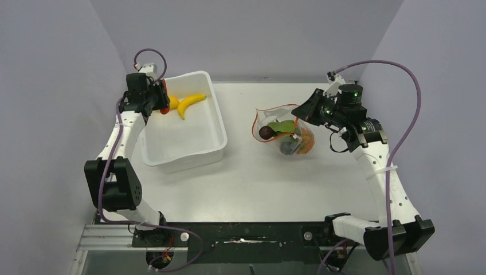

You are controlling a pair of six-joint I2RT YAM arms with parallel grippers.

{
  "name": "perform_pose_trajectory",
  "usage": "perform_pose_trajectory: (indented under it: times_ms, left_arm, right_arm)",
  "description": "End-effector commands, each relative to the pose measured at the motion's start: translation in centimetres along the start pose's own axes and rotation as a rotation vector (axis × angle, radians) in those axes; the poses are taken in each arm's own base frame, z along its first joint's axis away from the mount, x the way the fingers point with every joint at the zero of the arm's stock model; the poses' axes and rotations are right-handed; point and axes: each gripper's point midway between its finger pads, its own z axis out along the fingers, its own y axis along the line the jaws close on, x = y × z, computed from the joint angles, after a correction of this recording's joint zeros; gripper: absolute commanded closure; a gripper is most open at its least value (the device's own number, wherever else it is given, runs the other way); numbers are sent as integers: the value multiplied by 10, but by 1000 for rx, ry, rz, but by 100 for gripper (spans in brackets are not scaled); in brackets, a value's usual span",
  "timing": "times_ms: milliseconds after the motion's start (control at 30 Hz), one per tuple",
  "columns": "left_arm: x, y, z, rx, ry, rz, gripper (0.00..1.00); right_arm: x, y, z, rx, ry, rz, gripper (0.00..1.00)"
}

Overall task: Place the food in the zip-top bag and seal the zipper
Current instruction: Pick up the fake vegetable from the bin, then place the fake vegetable in the zipper food storage bag.

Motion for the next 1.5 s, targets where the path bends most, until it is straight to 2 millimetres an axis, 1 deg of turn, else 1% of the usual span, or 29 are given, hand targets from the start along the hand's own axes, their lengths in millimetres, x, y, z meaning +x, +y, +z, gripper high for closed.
perform_pose_trajectory:
  times_ms: [0, 67, 167, 233, 300, 400, 433, 533, 633, 767, 867, 900, 967, 1067, 1133, 1267, 1467]
  left_arm:
    - [-24, -47, -34, 203, -117, 32, 85]
    - [-29, -68, -49, 244, -158, 81, 85]
    - [-35, -113, -77, 365, -220, 136, 85]
    - [-36, -150, -101, 486, -263, 155, 85]
    - [-33, -185, -125, 604, -308, 172, 85]
    - [-29, -229, -162, 791, -380, 146, 85]
    - [-23, -240, -171, 846, -390, 128, 85]
    - [-21, -271, -202, 994, -445, 86, 85]
    - [-14, -295, -219, 1080, -465, 95, 85]
    - [0, -322, -234, 1170, -487, 114, 85]
    - [10, -340, -243, 1232, -536, 151, 85]
    - [16, -346, -248, 1270, -546, 183, 85]
    - [24, -353, -252, 1308, -579, 233, 84]
    - [36, -361, -251, 1352, -603, 308, 84]
    - [45, -363, -248, 1370, -616, 363, 84]
    - [66, -365, -231, 1370, -646, 453, 84]
    - [87, -364, -212, 1364, -654, 503, 84]
  right_arm:
    - [-20, 41, -4, -189, -17, 66, 96]
    - [-18, 48, -2, -238, 9, 114, 96]
    - [-15, 49, 2, -263, 32, 179, 96]
    - [-10, 46, 5, -262, 44, 212, 96]
    - [-4, 39, 8, -240, 48, 238, 96]
    - [10, 29, 14, -220, 73, 276, 96]
    - [13, 27, 17, -218, 77, 282, 97]
    - [23, 19, 23, -218, 85, 293, 96]
    - [34, 12, 29, -212, 111, 303, 96]
    - [41, 7, 33, -208, 125, 310, 96]
    - [41, 7, 33, -211, 130, 305, 96]
    - [41, 7, 33, -212, 131, 304, 96]
    - [41, 7, 33, -212, 133, 301, 96]
    - [41, 7, 34, -214, 135, 301, 96]
    - [40, 8, 34, -216, 132, 300, 96]
    - [39, 9, 34, -223, 128, 294, 95]
    - [39, 9, 33, -224, 129, 295, 95]
